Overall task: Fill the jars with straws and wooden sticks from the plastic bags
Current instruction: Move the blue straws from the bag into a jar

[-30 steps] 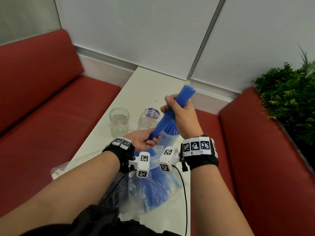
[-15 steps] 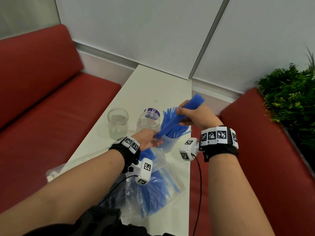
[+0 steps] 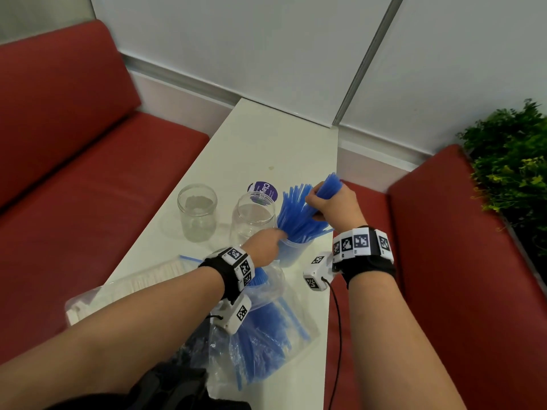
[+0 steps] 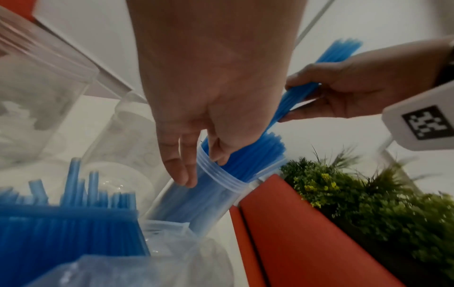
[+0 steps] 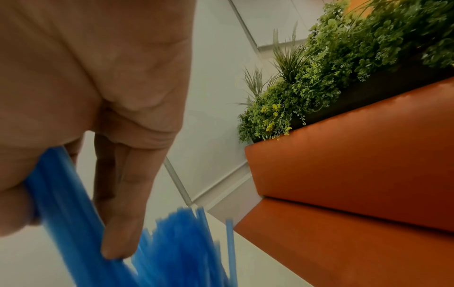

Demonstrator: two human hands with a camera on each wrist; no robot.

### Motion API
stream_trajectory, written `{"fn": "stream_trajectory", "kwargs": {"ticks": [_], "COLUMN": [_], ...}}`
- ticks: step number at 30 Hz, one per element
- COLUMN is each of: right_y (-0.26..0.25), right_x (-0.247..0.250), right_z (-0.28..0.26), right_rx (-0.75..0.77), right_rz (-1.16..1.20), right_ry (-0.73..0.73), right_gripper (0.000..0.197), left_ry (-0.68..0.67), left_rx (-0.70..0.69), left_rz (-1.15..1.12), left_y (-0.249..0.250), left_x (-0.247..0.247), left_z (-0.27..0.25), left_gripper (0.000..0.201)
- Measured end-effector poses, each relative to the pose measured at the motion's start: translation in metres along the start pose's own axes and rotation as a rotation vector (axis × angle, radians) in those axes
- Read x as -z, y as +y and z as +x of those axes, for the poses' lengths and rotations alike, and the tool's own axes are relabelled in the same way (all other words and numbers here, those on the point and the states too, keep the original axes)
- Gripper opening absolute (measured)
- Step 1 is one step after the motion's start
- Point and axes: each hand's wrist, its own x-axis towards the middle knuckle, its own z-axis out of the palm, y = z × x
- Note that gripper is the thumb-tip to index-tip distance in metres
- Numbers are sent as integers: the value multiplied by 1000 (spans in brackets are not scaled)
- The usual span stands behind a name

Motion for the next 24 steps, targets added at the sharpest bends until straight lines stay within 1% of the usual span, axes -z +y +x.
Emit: {"fn": "stream_trajectory", "kwargs": {"ticks": [4, 5, 7, 8, 9, 10, 12, 13, 14, 15, 18, 19, 20, 21, 24], "right_y": [17, 19, 20, 17, 13, 8, 1, 0, 0, 4, 30, 37, 40, 40, 37], "right_x": [-19, -22, -23, -23, -22, -21, -25, -29, -36, -44, -68, -71, -72, -71, -67], "right_z": [2, 2, 3, 4, 4, 3, 2, 3, 3, 2, -6, -6, -5, -3, 3], "right_rx": [-15, -19, -13, 15, 71, 152, 349, 425, 464, 446, 180, 146, 145, 155, 174], "right_rz": [-93, -83, -11, 17, 36, 47, 16, -51, -146, -261, -681, -771, -798, -781, -754], "right_ry": [51, 43, 6, 17, 69, 152, 333, 392, 403, 355, 24, -46, -77, -70, 83], "right_gripper": [7, 12, 37, 49, 55, 56, 46, 42, 41, 44, 64, 70, 74, 75, 76], "left_ry": [31, 27, 27, 33, 37, 37, 37, 40, 45, 49, 60, 57, 52, 42, 11], "left_rx": [-24, -23, -29, -34, -35, -34, -29, -30, -32, -37, -41, -33, -27, -23, -17], "left_rz": [55, 70, 89, 92, 96, 99, 97, 94, 96, 98, 86, 83, 87, 97, 74], "left_y": [-9, -11, -13, -14, -14, -15, -15, -15, -15, -14, -12, -12, -12, -13, -14], "left_x": [-8, -10, -13, -14, -14, -14, -15, -15, -15, -14, -13, -12, -12, -13, -9], "left_z": [2, 1, 0, 0, 0, 0, 0, 0, -1, -1, -2, -3, -3, -2, 0], "left_gripper": [48, 49, 50, 50, 50, 51, 51, 51, 51, 52, 56, 57, 58, 58, 53]}}
